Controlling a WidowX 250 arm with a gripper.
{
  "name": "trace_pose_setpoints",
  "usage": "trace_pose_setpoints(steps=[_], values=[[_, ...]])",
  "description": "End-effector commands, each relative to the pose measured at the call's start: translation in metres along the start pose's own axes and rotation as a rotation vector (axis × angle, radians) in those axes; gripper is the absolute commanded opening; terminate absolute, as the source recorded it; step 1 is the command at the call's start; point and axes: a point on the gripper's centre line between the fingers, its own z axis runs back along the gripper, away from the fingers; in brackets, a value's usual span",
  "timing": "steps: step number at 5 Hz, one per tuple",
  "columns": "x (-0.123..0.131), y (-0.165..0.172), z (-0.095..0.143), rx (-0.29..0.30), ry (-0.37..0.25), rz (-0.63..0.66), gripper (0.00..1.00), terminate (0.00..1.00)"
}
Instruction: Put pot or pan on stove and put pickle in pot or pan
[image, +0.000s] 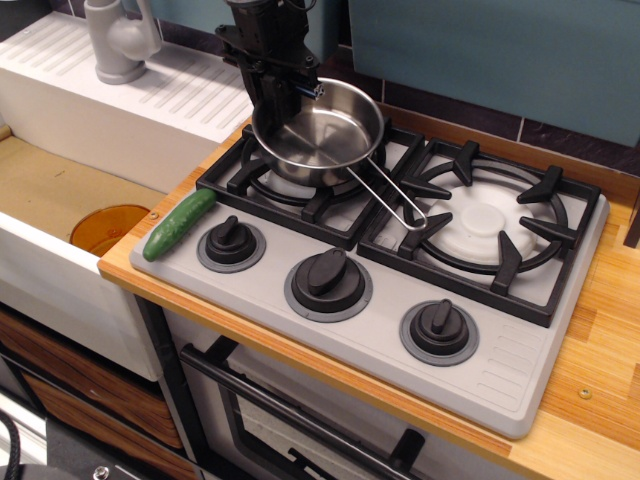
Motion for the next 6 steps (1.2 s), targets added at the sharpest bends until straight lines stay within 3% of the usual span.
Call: trace_pose_setpoints(steps=[1, 4, 5, 6], values=[[0.010, -0.020, 0.033, 0.027, -0.050, 0.021, 1.00, 0.00], [-0.002, -0.038, 0.078, 0.047, -0.011, 0.051, 1.00, 0.00], [-0.005, -0.045, 0.094, 0.074, 0.015, 0.000, 1.00, 0.00], [-0.005, -0.045, 0.094, 0.074, 0.015, 0.000, 1.00, 0.00]])
